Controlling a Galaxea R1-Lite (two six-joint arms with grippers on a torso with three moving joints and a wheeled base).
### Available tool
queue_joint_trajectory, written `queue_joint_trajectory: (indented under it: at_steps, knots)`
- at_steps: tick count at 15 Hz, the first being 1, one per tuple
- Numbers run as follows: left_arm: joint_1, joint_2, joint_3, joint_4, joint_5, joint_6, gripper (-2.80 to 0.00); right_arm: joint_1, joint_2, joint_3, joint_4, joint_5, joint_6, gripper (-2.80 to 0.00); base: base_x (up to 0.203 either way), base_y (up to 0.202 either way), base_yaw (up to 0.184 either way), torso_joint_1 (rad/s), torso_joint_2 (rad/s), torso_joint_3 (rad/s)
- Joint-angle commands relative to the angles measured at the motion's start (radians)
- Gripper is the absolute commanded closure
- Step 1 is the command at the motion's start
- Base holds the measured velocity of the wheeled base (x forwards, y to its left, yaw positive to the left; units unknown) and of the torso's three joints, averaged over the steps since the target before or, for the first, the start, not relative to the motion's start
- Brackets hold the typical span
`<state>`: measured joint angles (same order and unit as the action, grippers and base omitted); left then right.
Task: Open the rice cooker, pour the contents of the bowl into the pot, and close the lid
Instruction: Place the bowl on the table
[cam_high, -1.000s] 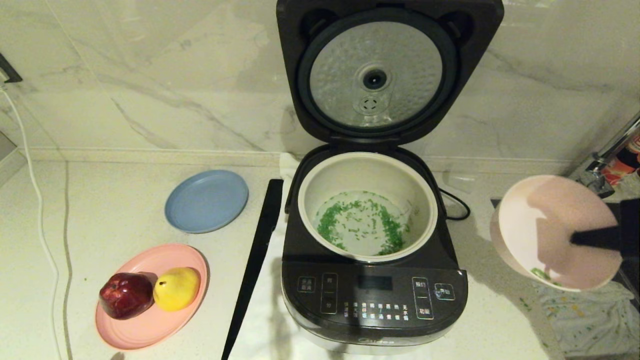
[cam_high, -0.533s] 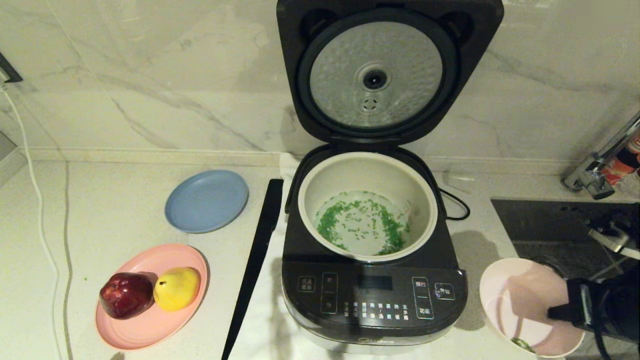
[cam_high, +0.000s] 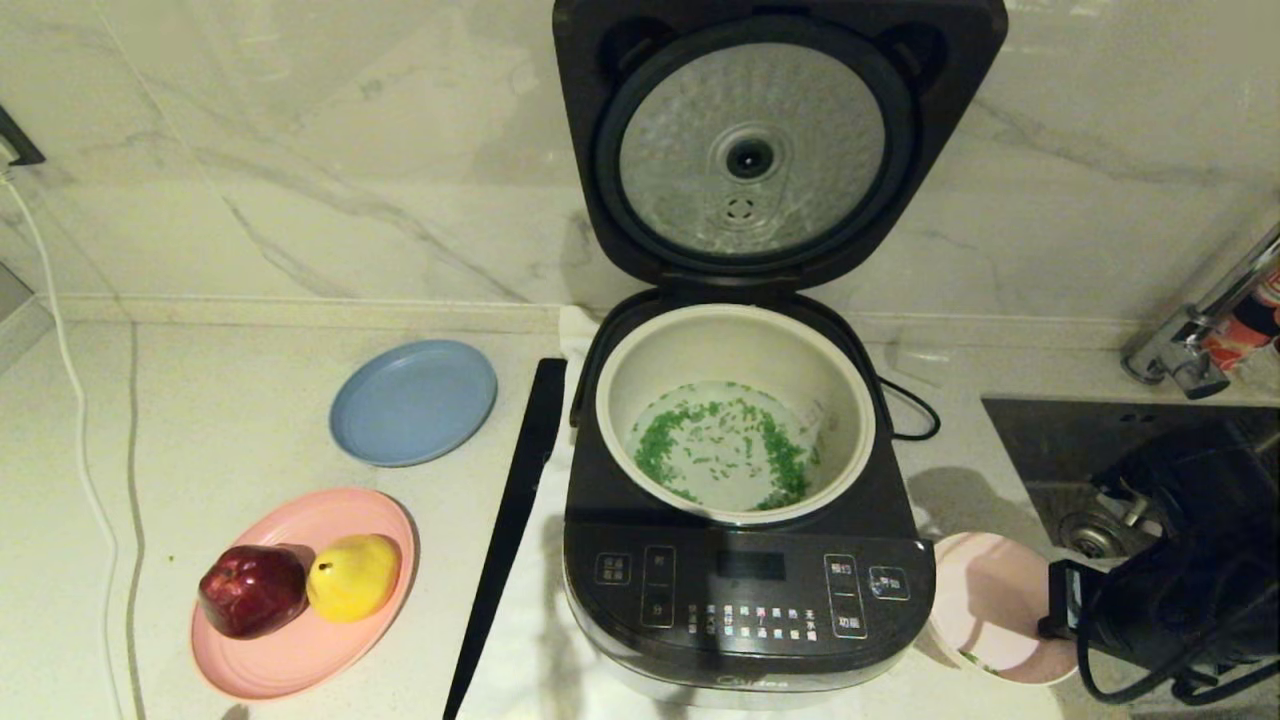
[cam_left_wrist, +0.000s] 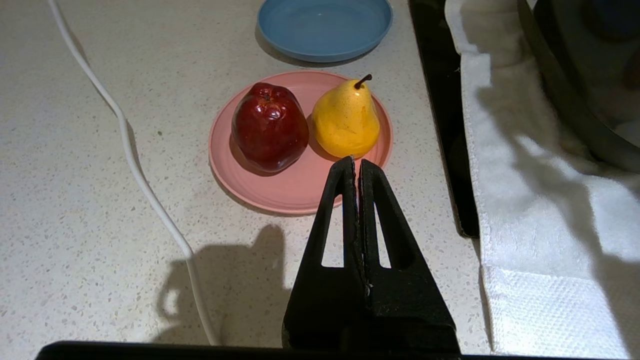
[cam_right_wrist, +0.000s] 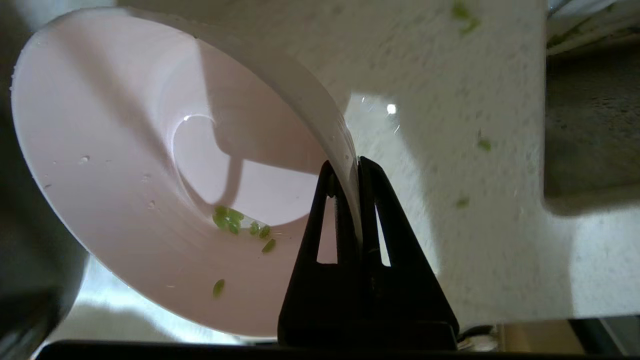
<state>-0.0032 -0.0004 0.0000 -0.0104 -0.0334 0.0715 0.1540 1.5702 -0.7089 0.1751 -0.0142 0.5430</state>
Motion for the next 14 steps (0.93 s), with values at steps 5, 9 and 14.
queue_joint_trajectory:
  at_steps: [5,9,14]
  knots:
    - [0.000,0.000,0.005,0.000,0.000,0.001,0.00,-0.054,0.146,0.008,-0.117,0.031,0.002,0.00,0.000,0.000,0.000,0.000,0.00,0.000]
    - [0.000,0.000,0.005,0.000,0.000,0.001,0.00,-0.054,0.125,0.008,-0.117,0.031,0.006,-2.80,0.000,0.000,0.000,0.000,0.00,0.000]
    - [0.000,0.000,0.005,0.000,0.000,0.000,0.00,-0.127,-0.068,-0.011,-0.082,0.029,0.001,-2.80,0.000,0.000,0.000,0.000,0.00,0.000]
